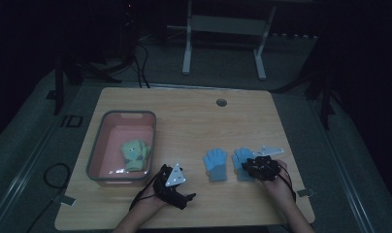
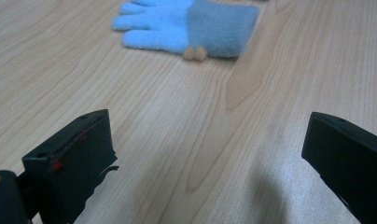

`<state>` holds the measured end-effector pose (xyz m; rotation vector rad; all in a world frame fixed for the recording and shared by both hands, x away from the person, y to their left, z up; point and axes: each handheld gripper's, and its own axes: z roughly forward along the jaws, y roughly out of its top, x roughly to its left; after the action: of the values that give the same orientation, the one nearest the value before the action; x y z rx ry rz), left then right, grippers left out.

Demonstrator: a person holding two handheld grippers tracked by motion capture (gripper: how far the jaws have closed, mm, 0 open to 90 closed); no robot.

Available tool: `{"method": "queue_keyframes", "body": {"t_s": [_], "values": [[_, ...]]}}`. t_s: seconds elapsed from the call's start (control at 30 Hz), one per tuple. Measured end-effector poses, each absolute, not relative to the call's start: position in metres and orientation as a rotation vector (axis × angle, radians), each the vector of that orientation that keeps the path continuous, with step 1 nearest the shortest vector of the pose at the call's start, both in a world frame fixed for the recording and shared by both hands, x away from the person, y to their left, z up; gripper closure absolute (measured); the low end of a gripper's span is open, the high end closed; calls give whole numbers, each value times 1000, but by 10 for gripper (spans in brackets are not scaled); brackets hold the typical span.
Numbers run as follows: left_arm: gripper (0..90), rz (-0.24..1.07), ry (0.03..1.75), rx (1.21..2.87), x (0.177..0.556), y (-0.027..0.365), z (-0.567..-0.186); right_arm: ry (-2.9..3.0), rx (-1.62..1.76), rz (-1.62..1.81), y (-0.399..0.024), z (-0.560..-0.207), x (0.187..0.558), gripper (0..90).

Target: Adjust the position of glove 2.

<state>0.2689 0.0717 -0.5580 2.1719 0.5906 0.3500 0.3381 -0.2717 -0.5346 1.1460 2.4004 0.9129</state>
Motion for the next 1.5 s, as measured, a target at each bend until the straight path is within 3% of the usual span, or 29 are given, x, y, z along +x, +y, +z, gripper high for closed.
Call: {"method": "queue_keyframes", "body": {"t_s": [0.3, 0.53, 0.6, 0.7, 0.77, 1.17, 1.5], "values": [[26, 345, 591, 2172, 269, 72, -559, 2415, 1086, 856, -268, -545, 338, 633], [26, 343, 591, 2175, 269, 71, -560, 2424, 1101, 859, -268, -545, 339, 570], [26, 344, 593, 2176, 269, 71, -560, 2422, 1107, 873, -268, -546, 339, 602], [26, 344, 593, 2176, 269, 71, -560, 2408, 1134, 873, -269, -545, 338, 801], [26, 342, 593, 2177, 269, 70, -561, 2401, 1134, 860, -267, -545, 337, 840], [26, 346, 590, 2178, 269, 71, -560, 2330, 1076, 958, -258, -495, 335, 865], [26, 349, 590, 2169, 269, 71, -559, 2331, 987, 1082, -226, -457, 331, 864]]}}
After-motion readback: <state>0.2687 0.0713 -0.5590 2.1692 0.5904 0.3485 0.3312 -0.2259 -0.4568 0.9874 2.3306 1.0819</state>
